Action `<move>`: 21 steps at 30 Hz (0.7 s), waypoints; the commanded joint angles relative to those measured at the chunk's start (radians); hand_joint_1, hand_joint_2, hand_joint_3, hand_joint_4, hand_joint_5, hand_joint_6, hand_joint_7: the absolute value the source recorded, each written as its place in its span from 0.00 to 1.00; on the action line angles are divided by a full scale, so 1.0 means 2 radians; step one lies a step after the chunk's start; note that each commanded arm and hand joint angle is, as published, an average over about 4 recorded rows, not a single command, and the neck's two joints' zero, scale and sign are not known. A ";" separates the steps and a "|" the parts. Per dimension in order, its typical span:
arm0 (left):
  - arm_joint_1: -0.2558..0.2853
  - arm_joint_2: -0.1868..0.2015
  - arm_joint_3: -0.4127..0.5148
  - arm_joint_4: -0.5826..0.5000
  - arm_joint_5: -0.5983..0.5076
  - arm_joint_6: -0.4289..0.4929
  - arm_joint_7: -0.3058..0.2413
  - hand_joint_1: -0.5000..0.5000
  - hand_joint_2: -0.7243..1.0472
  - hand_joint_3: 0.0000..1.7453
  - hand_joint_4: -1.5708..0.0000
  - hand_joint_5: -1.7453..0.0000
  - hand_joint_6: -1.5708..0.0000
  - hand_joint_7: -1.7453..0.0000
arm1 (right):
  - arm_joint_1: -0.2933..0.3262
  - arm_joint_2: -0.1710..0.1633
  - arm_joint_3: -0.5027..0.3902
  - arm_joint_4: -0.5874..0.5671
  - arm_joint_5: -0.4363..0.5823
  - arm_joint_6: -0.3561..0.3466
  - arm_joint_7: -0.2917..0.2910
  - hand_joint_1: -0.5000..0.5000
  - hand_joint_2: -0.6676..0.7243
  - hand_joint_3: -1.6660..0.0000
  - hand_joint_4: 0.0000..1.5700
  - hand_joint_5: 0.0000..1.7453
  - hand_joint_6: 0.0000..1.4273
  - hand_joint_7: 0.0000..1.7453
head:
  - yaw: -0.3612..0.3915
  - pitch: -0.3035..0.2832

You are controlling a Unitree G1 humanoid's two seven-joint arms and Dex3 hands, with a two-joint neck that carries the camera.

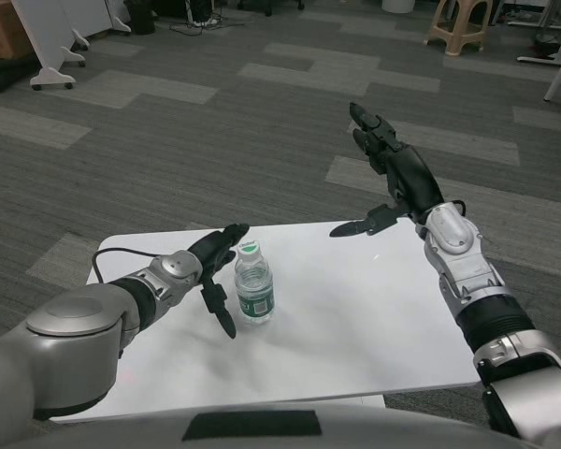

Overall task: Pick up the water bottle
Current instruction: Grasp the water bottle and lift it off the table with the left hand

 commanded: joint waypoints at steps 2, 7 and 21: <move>-0.013 -0.004 -0.014 -0.005 -0.006 0.014 0.000 0.03 0.15 0.05 1.00 0.85 1.00 1.00 | 0.003 -0.001 0.000 -0.008 0.005 -0.006 -0.001 0.21 0.39 0.86 0.00 0.00 0.00 0.00 | 0.000 -0.003; -0.014 -0.007 -0.015 -0.006 -0.013 0.024 0.000 0.03 0.15 0.05 1.00 0.88 1.00 1.00 | 0.004 -0.001 0.001 -0.008 0.006 -0.006 -0.001 0.21 0.41 0.86 0.00 0.00 0.00 0.00 | 0.000 -0.001; -0.017 -0.008 -0.020 -0.009 -0.014 0.028 0.001 0.02 0.18 0.05 1.00 0.88 1.00 1.00 | 0.006 -0.001 0.000 -0.010 0.006 -0.006 -0.001 0.21 0.39 0.86 0.00 0.00 0.00 0.00 | 0.003 -0.002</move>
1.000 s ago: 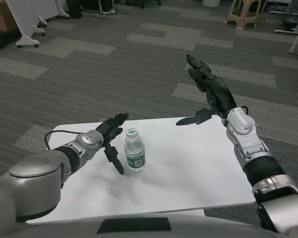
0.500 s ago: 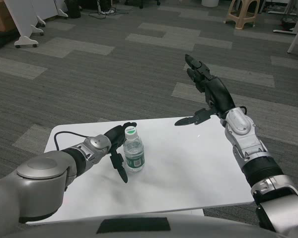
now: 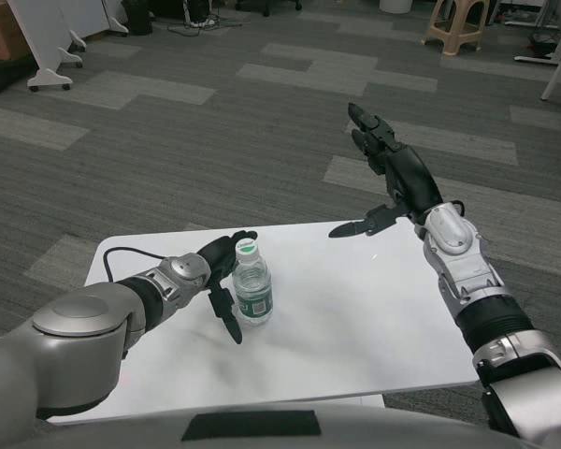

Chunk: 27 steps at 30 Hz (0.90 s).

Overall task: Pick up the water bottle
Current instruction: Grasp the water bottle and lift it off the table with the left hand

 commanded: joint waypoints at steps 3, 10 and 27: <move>-0.010 -0.001 -0.003 0.001 -0.001 0.003 0.001 0.03 0.19 0.05 1.00 0.87 1.00 1.00 | 0.005 -0.001 0.000 -0.009 0.005 -0.006 -0.001 0.21 0.41 0.86 0.00 0.00 0.00 0.00 | 0.001 0.001; -0.011 -0.001 -0.004 0.000 -0.001 0.003 0.001 0.02 0.16 0.05 1.00 0.88 1.00 1.00 | 0.005 -0.002 0.000 -0.009 0.005 -0.006 -0.001 0.21 0.41 0.86 0.00 0.00 0.00 0.00 | 0.001 0.002; -0.010 -0.001 -0.005 0.001 -0.005 0.002 0.002 0.02 0.20 0.05 1.00 0.82 1.00 1.00 | 0.005 -0.002 0.000 -0.009 0.005 -0.006 -0.001 0.21 0.41 0.86 0.00 0.00 0.00 0.00 | 0.002 0.003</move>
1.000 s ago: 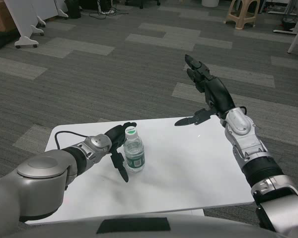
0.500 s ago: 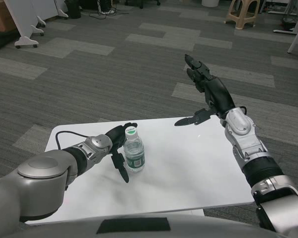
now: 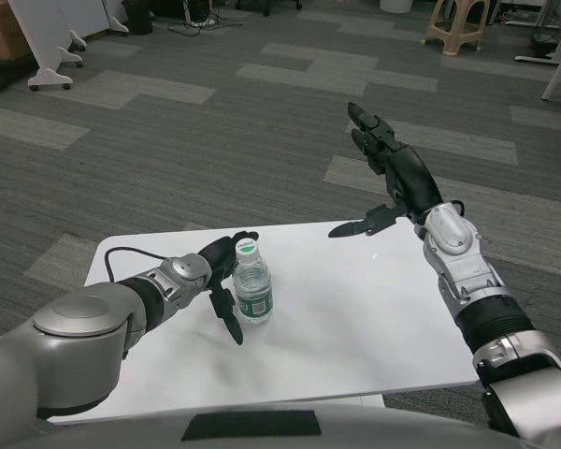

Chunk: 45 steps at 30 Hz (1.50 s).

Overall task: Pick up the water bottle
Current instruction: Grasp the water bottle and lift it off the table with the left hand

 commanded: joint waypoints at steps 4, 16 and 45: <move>-0.010 0.000 -0.002 0.003 -0.002 0.002 0.002 0.02 0.20 0.05 1.00 0.82 1.00 1.00 | 0.004 -0.003 0.000 -0.007 0.006 -0.006 -0.002 0.21 0.40 0.86 0.00 0.00 0.00 0.00 | 0.000 0.001; -0.010 -0.001 -0.004 0.003 -0.006 0.002 0.003 0.00 0.04 0.04 1.00 0.82 1.00 1.00 | 0.006 -0.003 -0.001 -0.007 0.006 -0.006 -0.002 0.21 0.41 0.86 0.00 0.00 0.00 0.00 | 0.002 0.002; -0.010 -0.002 -0.006 0.003 -0.036 0.003 0.009 1.00 0.00 0.05 1.00 0.82 1.00 1.00 | 0.007 -0.003 -0.001 -0.009 0.006 -0.006 -0.001 0.21 0.41 0.86 0.00 0.00 0.00 0.00 | 0.005 0.003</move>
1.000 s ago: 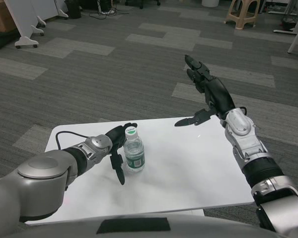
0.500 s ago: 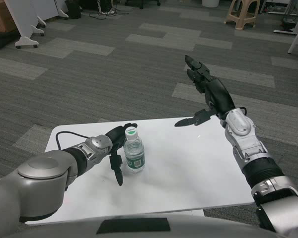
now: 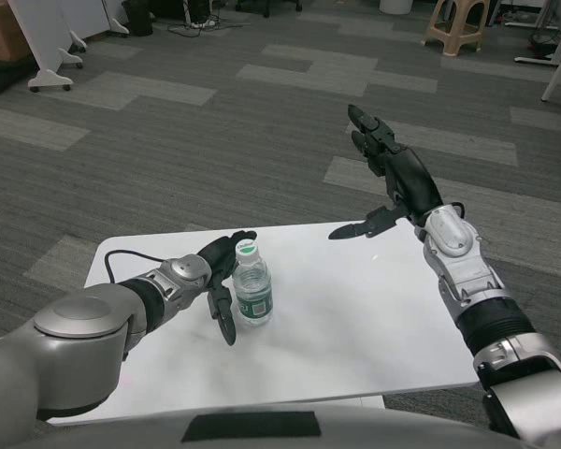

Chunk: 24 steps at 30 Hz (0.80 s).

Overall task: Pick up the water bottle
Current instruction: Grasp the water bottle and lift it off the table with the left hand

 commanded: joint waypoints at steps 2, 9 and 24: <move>-0.010 -0.001 -0.001 0.003 -0.006 0.003 0.003 1.00 0.00 0.05 1.00 0.82 1.00 1.00 | 0.005 -0.003 -0.001 -0.007 0.006 -0.006 -0.001 0.21 0.41 0.86 0.00 0.00 0.00 0.00 | 0.000 0.000; -0.010 -0.001 -0.001 0.003 -0.006 0.003 0.003 1.00 0.00 0.05 1.00 0.82 1.00 1.00 | 0.005 -0.003 -0.001 -0.007 0.006 -0.006 -0.002 0.21 0.41 0.86 0.00 0.00 0.00 0.00 | 0.000 0.001; -0.010 -0.001 -0.003 0.003 -0.005 0.003 0.006 0.94 0.00 0.14 1.00 0.82 1.00 1.00 | 0.005 -0.003 -0.001 -0.007 0.006 -0.006 -0.002 0.21 0.41 0.86 0.00 0.00 0.00 0.00 | 0.001 0.001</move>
